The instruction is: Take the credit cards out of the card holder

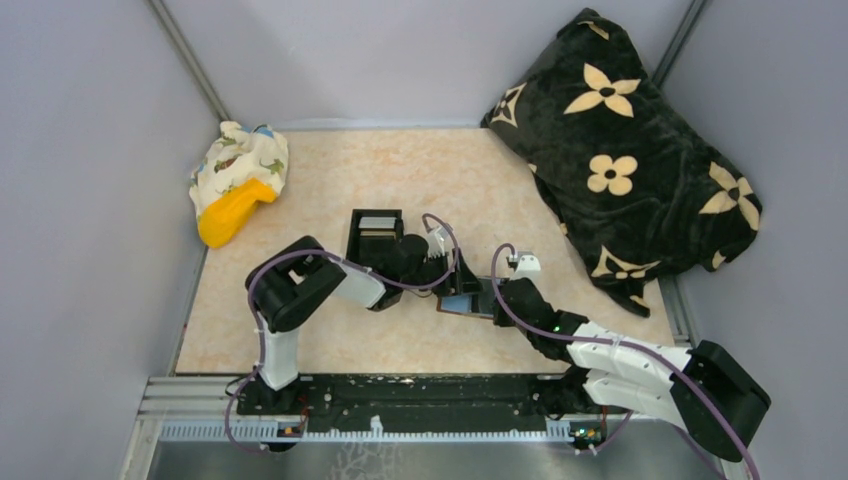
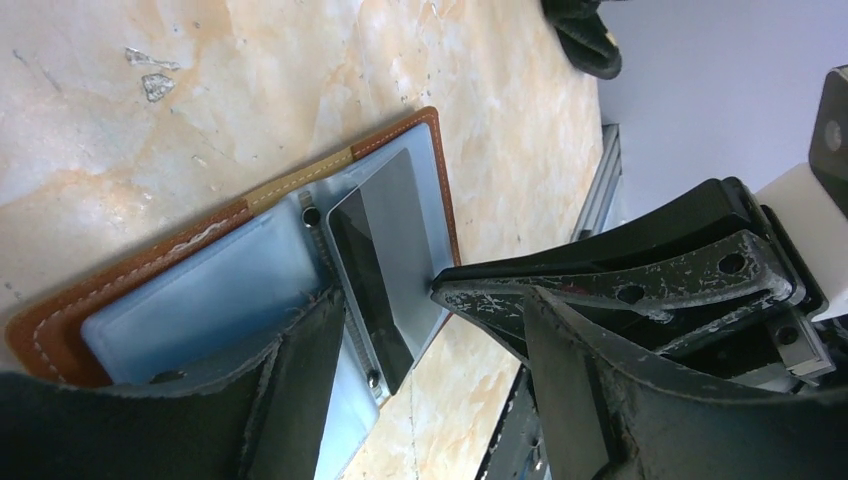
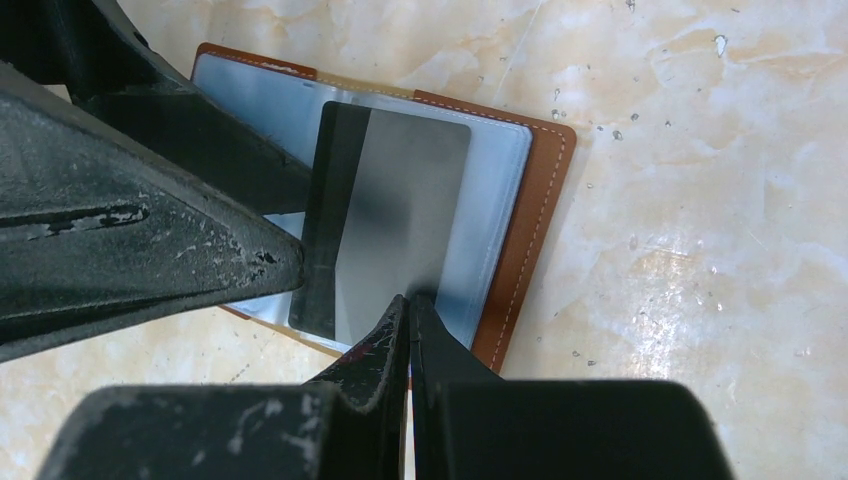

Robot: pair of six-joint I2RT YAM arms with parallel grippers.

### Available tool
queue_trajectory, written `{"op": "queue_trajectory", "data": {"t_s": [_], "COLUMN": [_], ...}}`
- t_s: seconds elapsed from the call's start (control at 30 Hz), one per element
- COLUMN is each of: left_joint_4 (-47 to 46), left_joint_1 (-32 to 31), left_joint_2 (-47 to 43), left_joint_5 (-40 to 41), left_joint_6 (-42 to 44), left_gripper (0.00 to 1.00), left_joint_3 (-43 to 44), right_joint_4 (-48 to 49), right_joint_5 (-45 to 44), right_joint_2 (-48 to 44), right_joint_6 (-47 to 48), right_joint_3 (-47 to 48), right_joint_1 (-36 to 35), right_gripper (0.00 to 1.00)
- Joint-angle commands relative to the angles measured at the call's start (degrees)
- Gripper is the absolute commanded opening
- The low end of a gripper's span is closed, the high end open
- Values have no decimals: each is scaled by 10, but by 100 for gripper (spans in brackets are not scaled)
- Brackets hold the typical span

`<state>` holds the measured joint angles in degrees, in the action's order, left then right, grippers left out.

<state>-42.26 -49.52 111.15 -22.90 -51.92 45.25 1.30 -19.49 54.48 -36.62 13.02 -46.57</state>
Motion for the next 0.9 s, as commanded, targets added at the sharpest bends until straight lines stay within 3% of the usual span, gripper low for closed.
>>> {"op": "queue_trajectory", "data": {"t_s": [0.0,0.43,0.7,0.87], "left_joint_4": [-61,-189,-184,-183], "left_joint_1": [-4,-5,-6,-7], "left_joint_2": [41,69,69,74], "left_joint_5": [6,-14,-10,-10], "left_joint_6": [-41,-122,-129,-131], "left_gripper": [72,50,37,22], "left_joint_3": [-31,-61,-60,-56], "right_joint_4": [-3,-1,4,5], "right_joint_5": [6,9,11,12], "right_joint_2": [-6,-5,7,6], "right_joint_6": [3,3,5,4], "right_joint_3": [2,0,3,2], "right_joint_1": [4,4,4,4], "right_gripper": [0,0,0,0]}}
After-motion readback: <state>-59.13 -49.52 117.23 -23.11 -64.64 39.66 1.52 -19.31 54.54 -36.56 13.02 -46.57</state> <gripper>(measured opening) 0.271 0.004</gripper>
